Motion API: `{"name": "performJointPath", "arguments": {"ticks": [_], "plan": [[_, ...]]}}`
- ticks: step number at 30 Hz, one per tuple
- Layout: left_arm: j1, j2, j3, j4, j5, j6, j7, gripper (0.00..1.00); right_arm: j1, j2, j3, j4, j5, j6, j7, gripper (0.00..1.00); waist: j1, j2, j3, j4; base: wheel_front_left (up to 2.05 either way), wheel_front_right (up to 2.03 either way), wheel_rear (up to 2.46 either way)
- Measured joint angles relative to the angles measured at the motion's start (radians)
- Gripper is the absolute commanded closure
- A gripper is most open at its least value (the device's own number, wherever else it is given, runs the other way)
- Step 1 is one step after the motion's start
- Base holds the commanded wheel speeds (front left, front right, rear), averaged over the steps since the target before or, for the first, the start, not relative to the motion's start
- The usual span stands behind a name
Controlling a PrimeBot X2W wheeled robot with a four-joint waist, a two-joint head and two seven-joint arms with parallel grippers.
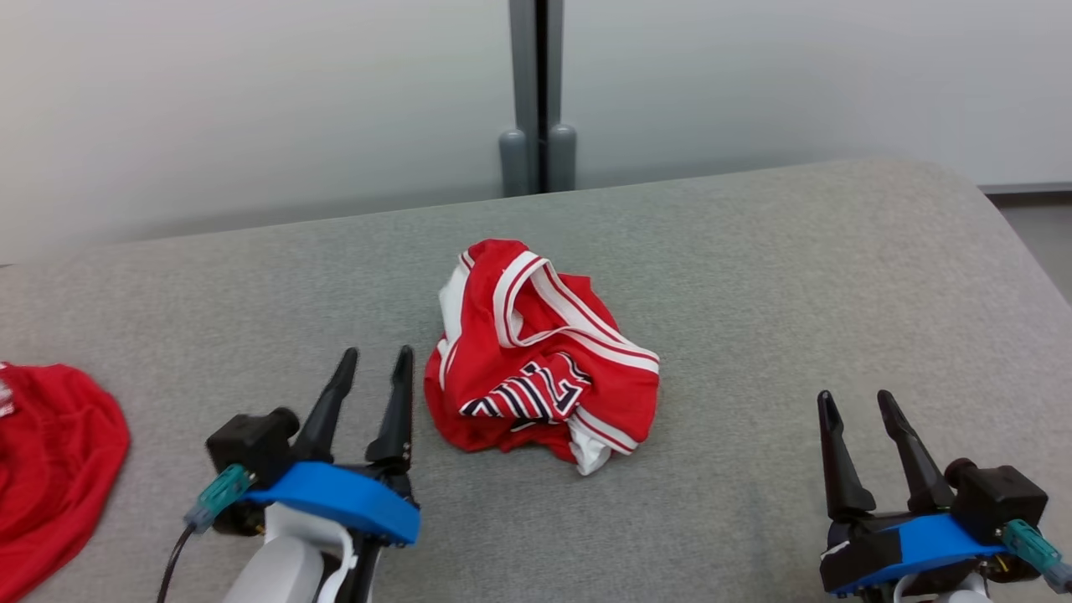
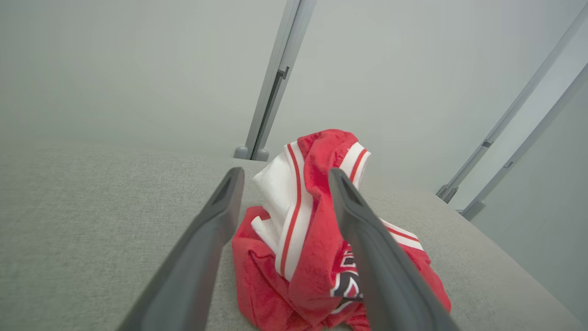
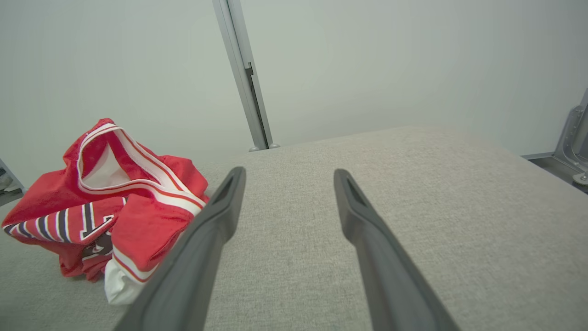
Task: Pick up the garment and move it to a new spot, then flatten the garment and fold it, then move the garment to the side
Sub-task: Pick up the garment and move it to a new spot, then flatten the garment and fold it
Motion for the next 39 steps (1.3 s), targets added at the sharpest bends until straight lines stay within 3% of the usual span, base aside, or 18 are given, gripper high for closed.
{"name": "performJointPath", "arguments": {"ticks": [6, 11, 17, 39], "plan": [[0.116, 0.008, 0.134, -0.136, 0.094, 0.019, -0.018, 0.00, 0.011, 0.000, -0.029, -0.013, -0.011, 0.000, 0.013, 0.00, -0.0001, 0.0000, -0.013, 0.065, 0.00, 0.00, 0.00], [0.218, -0.018, 0.235, -0.222, 0.206, 0.027, -0.019, 0.00, 0.019, 0.000, -0.038, -0.023, -0.020, 0.000, 0.026, 0.00, 0.0000, 0.0000, -0.023, 0.112, 0.00, 0.00, 0.00], [0.287, -0.013, 0.305, -0.217, 0.301, 0.029, -0.019, 0.00, 0.028, 0.000, -0.039, -0.030, -0.021, 0.000, 0.038, 0.00, -0.0001, 0.0000, -0.041, 0.132, 0.00, 0.00, 0.00], [0.346, -0.040, 0.347, -0.177, 0.358, -0.019, -0.019, 0.00, 0.045, 0.000, -0.035, -0.033, -0.019, 0.000, 0.059, 0.00, -0.0001, 0.0000, -0.033, 0.110, 0.00, 0.00, 0.00]]}}
